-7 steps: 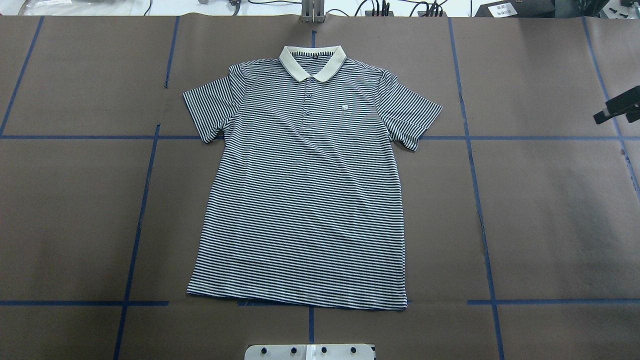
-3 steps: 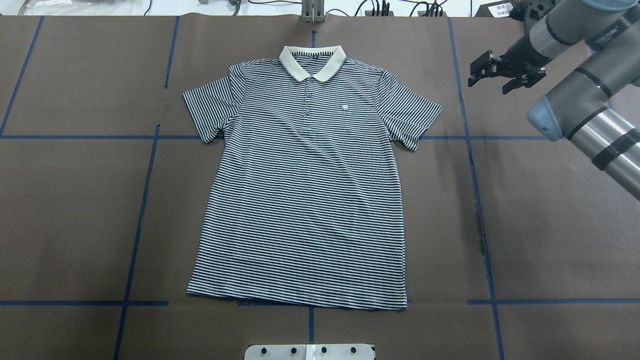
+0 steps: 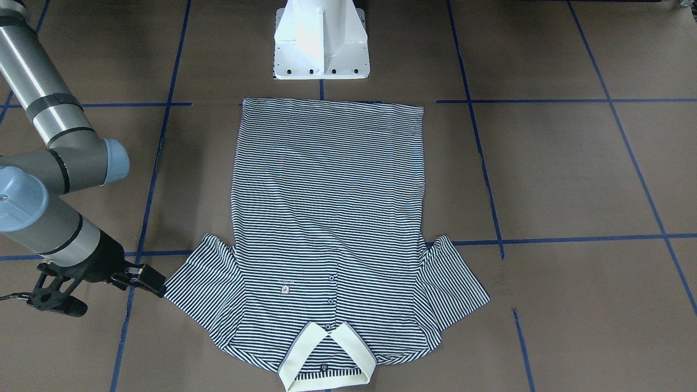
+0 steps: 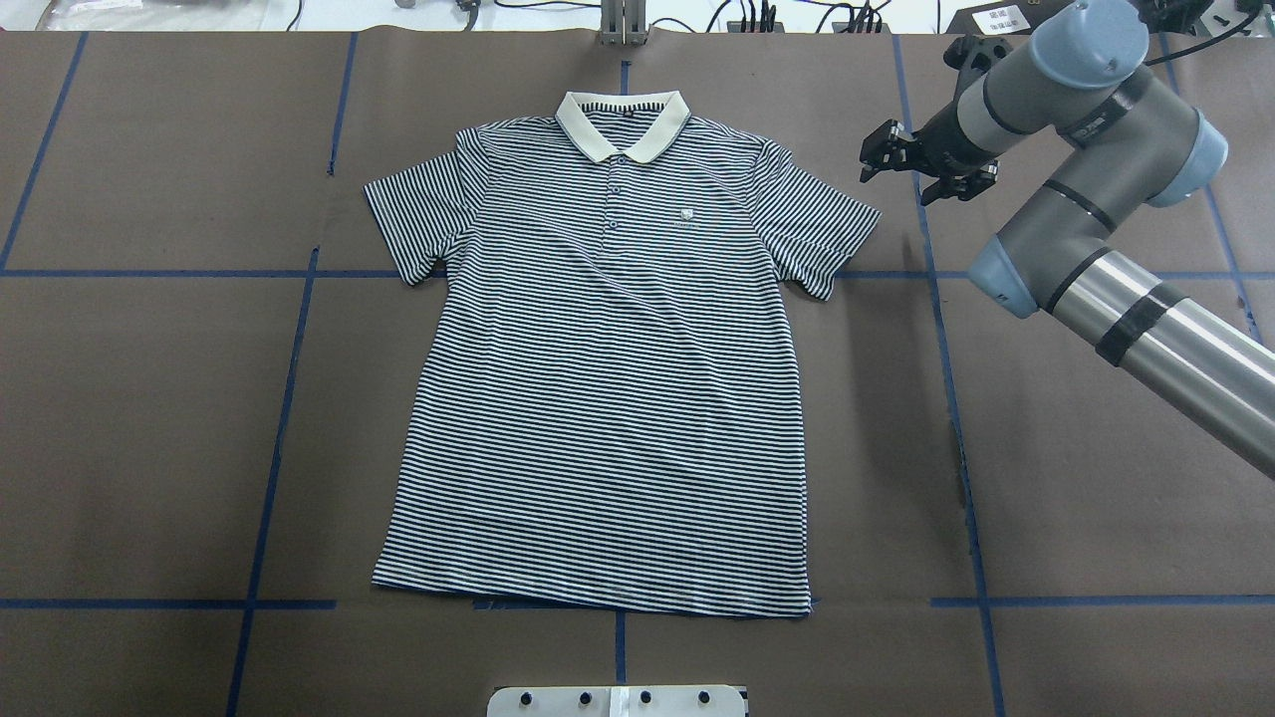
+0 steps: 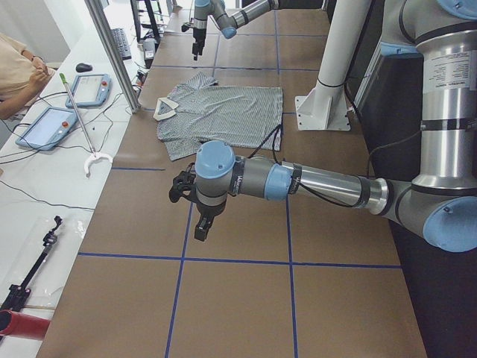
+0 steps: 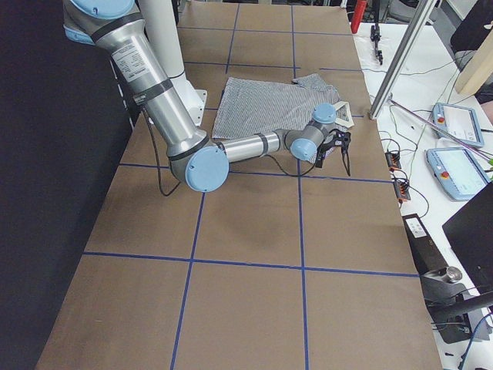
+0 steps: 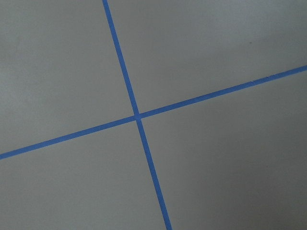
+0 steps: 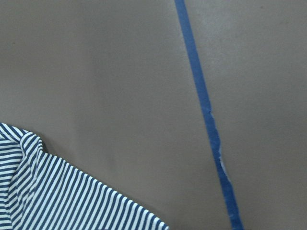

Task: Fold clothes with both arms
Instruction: 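Move the right gripper in toward the shirt's shoulder near the collar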

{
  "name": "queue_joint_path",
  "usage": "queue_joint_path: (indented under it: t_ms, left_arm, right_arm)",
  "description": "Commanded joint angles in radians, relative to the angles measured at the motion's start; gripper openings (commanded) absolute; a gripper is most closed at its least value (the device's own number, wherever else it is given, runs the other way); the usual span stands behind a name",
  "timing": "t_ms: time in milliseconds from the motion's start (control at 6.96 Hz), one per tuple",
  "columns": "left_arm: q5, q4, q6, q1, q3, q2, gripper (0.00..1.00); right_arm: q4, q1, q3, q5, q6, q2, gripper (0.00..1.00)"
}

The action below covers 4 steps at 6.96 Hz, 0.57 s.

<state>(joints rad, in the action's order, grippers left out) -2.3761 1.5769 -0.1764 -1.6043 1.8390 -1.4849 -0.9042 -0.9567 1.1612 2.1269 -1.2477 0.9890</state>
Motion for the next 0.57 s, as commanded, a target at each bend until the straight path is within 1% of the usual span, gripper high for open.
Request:
queue_joint_path:
  t_ms: [0, 144, 287, 431]
  left_arm:
    - [0.0, 0.0, 0.0, 0.0, -0.001, 0.0, 1.0]
    - [0.002, 0.0, 0.0, 0.0, -0.001, 0.0, 1.0]
    - [0.0, 0.002, 0.0, 0.0, -0.001, 0.0, 1.0]
    - [0.0, 0.002, 0.0, 0.0, -0.001, 0.0, 1.0]
  right_arm:
    - [0.005, 0.045, -0.028, -0.088, -0.03, -0.023, 0.81]
    - [0.005, 0.049, -0.034, -0.103, -0.03, -0.023, 0.7]
    - [0.004, 0.049, -0.034, -0.105, -0.03, -0.021, 0.62]
    - [0.004, 0.049, -0.035, -0.105, -0.026, -0.014, 0.61]
